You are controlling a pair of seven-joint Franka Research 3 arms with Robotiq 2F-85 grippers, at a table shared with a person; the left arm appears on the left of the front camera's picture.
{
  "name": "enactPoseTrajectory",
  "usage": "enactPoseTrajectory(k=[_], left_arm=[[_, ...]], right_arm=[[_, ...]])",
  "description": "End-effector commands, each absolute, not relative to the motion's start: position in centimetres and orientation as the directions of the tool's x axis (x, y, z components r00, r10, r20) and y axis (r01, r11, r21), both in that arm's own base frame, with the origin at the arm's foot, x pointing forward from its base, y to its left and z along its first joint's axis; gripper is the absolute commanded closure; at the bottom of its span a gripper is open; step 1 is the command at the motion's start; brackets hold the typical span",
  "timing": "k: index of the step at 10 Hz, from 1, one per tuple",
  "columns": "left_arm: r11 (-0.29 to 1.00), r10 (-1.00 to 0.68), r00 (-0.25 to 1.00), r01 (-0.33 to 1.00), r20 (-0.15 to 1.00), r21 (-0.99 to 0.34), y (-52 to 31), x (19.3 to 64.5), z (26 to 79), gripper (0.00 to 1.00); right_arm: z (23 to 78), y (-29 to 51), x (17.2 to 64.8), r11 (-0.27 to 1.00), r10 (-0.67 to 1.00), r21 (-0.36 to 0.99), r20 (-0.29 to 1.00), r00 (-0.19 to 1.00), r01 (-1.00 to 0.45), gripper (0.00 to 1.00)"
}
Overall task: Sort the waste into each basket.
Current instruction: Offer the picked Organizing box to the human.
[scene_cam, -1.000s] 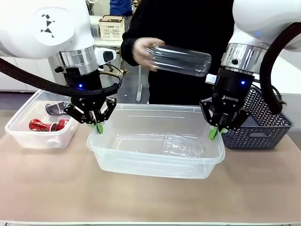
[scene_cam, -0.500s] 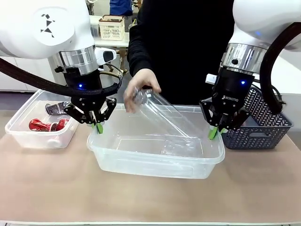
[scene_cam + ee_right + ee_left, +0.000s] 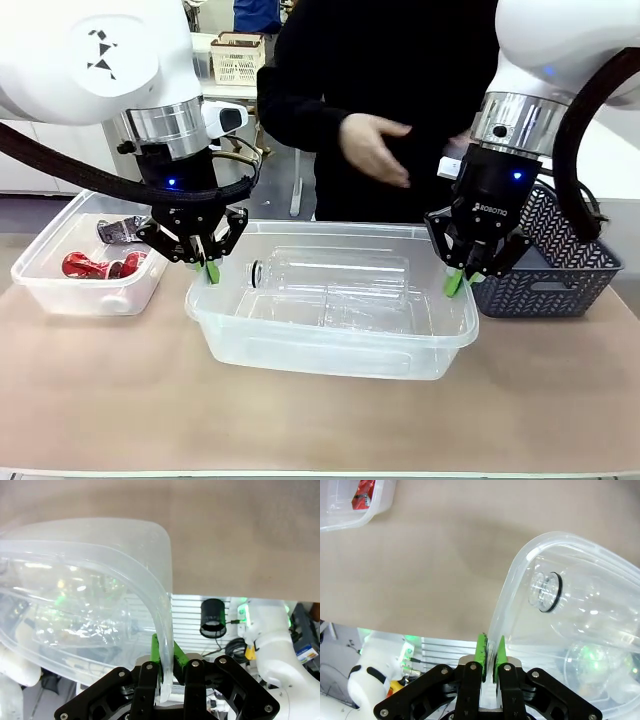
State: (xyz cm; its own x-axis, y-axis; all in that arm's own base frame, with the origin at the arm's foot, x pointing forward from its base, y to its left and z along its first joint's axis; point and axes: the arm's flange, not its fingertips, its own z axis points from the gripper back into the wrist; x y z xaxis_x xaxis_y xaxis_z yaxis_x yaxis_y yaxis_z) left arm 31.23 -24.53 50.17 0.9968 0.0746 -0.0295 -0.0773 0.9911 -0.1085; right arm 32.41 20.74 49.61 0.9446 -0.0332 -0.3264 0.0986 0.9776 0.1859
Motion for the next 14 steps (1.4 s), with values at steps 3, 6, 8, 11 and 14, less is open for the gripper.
enactPoseTrajectory(k=[3,6,8,11,14], left_arm=[[0.987,0.117,0.993,-0.120,-0.026,-0.109,-24.60,31.28,50.35,1.00],[0.987,0.117,0.993,-0.120,-0.026,-0.109,-24.60,31.28,50.35,1.00],[0.987,0.117,0.993,-0.120,-0.026,-0.109,-24.60,31.28,50.35,1.00],[0.987,0.117,0.993,-0.120,-0.026,-0.109,-24.60,31.28,50.35,1.00],[0.987,0.117,0.993,-0.120,-0.026,-0.109,-24.60,31.28,50.35,1.00]], right_arm=[[49.95,20.53,32.12,0.977,-0.012,0.195,-0.327,0.945,0.080,1.00],[49.95,20.53,32.12,0.977,-0.012,0.195,-0.327,0.945,0.080,1.00],[49.95,20.53,32.12,0.977,-0.012,0.195,-0.327,0.945,0.080,1.00],[49.95,20.53,32.12,0.977,-0.012,0.195,-0.327,0.945,0.080,1.00],[49.95,20.53,32.12,0.977,-0.012,0.195,-0.327,0.945,0.080,1.00]])
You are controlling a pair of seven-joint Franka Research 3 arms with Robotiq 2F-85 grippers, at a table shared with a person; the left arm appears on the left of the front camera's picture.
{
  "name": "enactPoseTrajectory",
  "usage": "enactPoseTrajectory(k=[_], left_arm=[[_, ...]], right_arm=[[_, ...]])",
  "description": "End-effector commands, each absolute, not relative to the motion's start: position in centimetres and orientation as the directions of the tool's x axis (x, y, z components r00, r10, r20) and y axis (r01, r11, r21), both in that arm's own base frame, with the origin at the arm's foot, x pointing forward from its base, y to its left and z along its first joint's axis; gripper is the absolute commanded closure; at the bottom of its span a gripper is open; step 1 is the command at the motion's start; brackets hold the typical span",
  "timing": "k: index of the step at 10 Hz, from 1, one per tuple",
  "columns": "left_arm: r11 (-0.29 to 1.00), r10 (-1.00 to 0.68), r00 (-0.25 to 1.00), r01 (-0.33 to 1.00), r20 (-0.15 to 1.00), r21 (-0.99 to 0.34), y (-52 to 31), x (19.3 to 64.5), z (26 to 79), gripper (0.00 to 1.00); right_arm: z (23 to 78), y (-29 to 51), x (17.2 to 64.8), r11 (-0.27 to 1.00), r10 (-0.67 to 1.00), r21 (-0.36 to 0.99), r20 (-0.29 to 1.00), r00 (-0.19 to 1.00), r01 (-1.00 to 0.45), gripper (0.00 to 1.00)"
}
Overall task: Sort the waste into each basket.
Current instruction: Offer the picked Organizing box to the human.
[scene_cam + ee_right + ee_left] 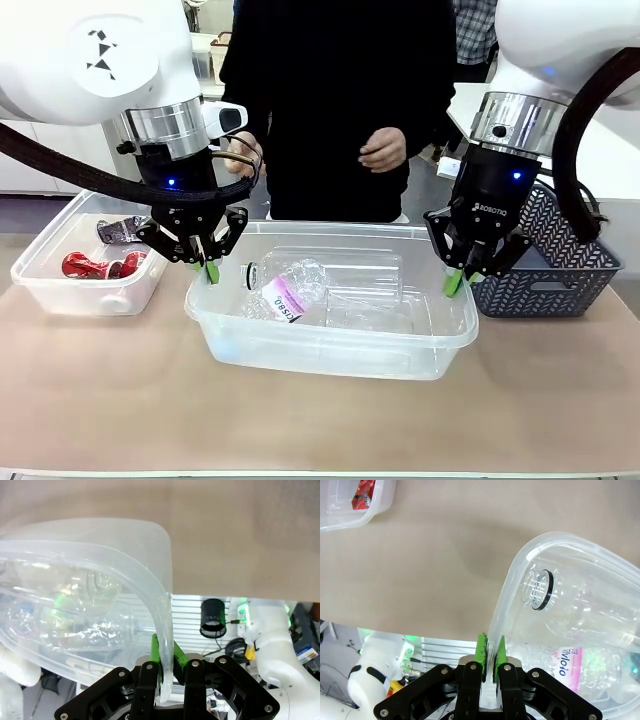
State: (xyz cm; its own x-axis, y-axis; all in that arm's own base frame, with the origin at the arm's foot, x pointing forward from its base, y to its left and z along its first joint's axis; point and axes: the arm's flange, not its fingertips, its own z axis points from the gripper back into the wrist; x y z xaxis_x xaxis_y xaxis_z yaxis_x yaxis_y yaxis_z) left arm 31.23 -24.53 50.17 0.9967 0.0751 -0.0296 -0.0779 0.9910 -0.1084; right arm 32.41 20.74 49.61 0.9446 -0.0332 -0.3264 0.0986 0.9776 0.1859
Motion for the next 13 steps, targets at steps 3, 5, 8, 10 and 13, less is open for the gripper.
enactPoseTrajectory(k=[3,5,8,10,13], left_arm=[[0.987,0.117,0.993,-0.120,-0.026,-0.109,-24.6,31.3,50.3,1.00],[0.987,0.117,0.993,-0.120,-0.026,-0.109,-24.6,31.3,50.3,1.00],[0.993,0.069,0.997,-0.071,-0.024,-0.095,-25.1,35.2,50.9,0.92],[0.987,0.102,0.995,-0.100,0.012,-0.125,-26.6,41.8,50.8,0.92],[0.990,0.100,0.995,-0.100,-0.002,-0.097,-23.9,41.8,49.8,0.92]], right_arm=[[49.9,20.5,32.1,0.977,-0.012,0.195,-0.327,0.945,0.080,1.00],[49.9,20.5,32.1,0.977,-0.012,0.195,-0.327,0.945,0.080,1.00],[50.7,22.1,36.9,0.971,-0.031,0.215,-0.319,0.947,0.104,0.94],[50.6,24.5,44.2,0.965,0.011,0.252,-0.334,0.943,0.078,0.94],[46.4,24.7,47.1,0.956,-0.061,0.239,-0.400,0.914,0.169,0.94]])
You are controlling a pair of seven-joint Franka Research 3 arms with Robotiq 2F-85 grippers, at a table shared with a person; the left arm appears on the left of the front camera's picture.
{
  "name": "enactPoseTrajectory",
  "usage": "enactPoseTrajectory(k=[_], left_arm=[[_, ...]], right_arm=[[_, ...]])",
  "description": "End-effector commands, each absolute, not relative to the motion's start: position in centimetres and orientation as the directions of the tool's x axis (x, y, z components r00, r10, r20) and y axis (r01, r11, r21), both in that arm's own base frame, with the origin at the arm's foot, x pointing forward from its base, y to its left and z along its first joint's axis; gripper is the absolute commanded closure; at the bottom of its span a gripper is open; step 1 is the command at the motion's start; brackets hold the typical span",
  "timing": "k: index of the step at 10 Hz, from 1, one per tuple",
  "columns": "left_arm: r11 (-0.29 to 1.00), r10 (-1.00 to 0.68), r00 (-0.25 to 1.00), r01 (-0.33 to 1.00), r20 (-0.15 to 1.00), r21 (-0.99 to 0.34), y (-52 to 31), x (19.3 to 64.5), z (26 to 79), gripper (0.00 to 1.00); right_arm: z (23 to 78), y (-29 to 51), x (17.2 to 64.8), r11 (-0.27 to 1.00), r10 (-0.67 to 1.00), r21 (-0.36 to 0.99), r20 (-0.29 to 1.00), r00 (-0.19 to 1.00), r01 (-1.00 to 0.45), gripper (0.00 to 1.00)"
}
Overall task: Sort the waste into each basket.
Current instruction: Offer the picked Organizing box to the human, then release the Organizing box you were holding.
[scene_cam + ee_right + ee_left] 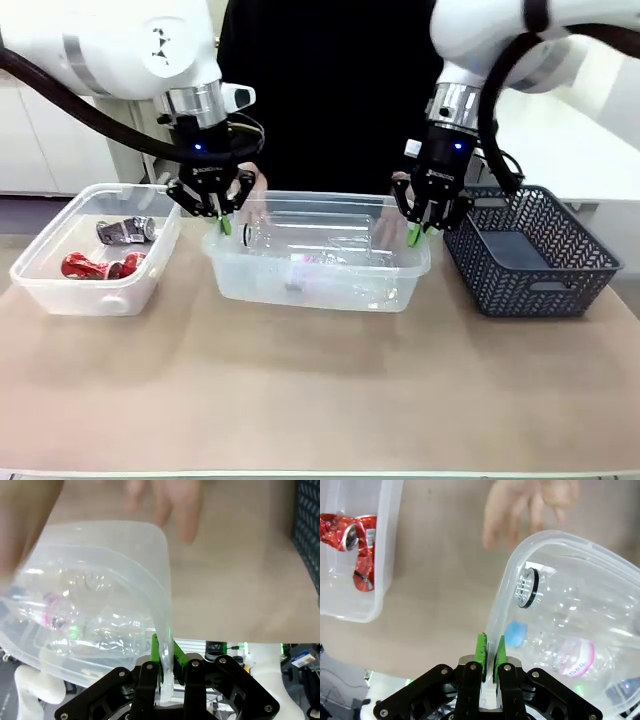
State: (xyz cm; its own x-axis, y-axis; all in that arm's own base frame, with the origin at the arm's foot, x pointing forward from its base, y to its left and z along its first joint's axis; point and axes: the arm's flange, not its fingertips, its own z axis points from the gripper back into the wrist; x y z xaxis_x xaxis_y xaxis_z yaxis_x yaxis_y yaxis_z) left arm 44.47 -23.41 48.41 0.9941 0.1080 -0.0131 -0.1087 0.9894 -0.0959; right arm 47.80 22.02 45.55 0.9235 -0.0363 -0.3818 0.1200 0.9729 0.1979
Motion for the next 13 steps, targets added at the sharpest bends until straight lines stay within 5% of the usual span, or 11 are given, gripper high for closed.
enactPoseTrajectory(k=[1,13], left_arm=[[0.990,0.100,0.995,-0.100,-0.002,-0.097,-23.92,41.81,49.76,0.92],[0.990,0.100,0.995,-0.100,-0.002,-0.097,-23.92,41.81,49.76,0.92]], right_arm=[[47.16,22.07,46.33,0.974,-0.029,0.200,-0.354,0.935,0.106,0.94],[47.16,22.07,46.33,0.974,-0.029,0.200,-0.354,0.935,0.106,0.94]])
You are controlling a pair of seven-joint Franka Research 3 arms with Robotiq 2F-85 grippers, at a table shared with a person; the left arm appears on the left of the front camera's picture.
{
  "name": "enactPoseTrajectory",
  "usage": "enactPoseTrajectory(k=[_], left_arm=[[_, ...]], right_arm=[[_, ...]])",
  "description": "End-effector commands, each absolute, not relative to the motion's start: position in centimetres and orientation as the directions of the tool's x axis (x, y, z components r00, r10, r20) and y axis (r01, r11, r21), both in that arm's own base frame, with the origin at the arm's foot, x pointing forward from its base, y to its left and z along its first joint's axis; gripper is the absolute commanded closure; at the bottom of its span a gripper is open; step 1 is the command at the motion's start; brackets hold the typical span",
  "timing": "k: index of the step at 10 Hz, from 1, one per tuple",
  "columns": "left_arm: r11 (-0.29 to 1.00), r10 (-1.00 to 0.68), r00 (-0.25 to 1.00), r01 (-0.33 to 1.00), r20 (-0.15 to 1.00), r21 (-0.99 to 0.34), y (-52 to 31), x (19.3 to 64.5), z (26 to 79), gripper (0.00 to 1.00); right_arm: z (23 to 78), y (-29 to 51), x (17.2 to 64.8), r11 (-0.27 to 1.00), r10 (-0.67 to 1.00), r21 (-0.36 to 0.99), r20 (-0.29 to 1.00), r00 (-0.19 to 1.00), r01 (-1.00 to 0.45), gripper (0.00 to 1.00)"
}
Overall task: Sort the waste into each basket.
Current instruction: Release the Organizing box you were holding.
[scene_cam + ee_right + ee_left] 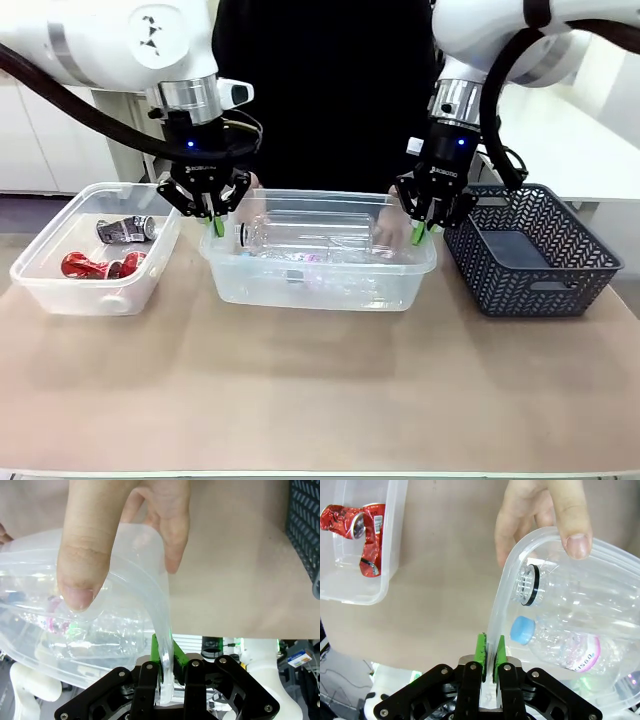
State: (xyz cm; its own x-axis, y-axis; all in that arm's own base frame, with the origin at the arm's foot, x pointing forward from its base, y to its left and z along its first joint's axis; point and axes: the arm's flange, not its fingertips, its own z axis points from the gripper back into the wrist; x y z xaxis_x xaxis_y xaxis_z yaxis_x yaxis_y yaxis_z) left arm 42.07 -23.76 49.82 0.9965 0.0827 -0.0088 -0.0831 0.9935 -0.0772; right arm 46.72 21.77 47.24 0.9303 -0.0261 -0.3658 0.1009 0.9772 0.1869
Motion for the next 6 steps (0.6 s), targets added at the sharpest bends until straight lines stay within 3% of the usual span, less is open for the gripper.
enactPoseTrajectory(k=[1,2,3,4,6], left_arm=[[0.994,0.083,0.997,-0.083,-0.009,-0.077,-23.8,42.1,49.8,0.89],[0.994,0.063,0.998,-0.062,0.000,-0.089,-24.0,42.4,50.0,0.34],[0.993,0.065,0.997,-0.060,0.039,-0.102,-24.2,42.4,50.4,0.31],[0.990,0.093,0.993,-0.085,0.068,-0.116,-23.9,42.2,50.9,0.00],[0.983,0.150,0.984,-0.138,0.097,-0.118,-22.1,40.9,51.5,0.00]], right_arm=[[47.2,21.8,46.7,0.977,-0.026,0.187,-0.367,0.930,0.101,0.94],[47.7,20.5,46.4,0.959,-0.055,0.245,-0.323,0.945,0.140,0.35],[48.2,19.9,45.9,0.943,-0.076,0.297,-0.246,0.966,0.150,0.38],[48.7,19.5,45.6,0.928,-0.094,0.344,-0.160,0.983,0.145,0.00],[49.5,18.4,44.9,0.912,-0.108,0.396,-0.025,0.994,0.109,0.00]])
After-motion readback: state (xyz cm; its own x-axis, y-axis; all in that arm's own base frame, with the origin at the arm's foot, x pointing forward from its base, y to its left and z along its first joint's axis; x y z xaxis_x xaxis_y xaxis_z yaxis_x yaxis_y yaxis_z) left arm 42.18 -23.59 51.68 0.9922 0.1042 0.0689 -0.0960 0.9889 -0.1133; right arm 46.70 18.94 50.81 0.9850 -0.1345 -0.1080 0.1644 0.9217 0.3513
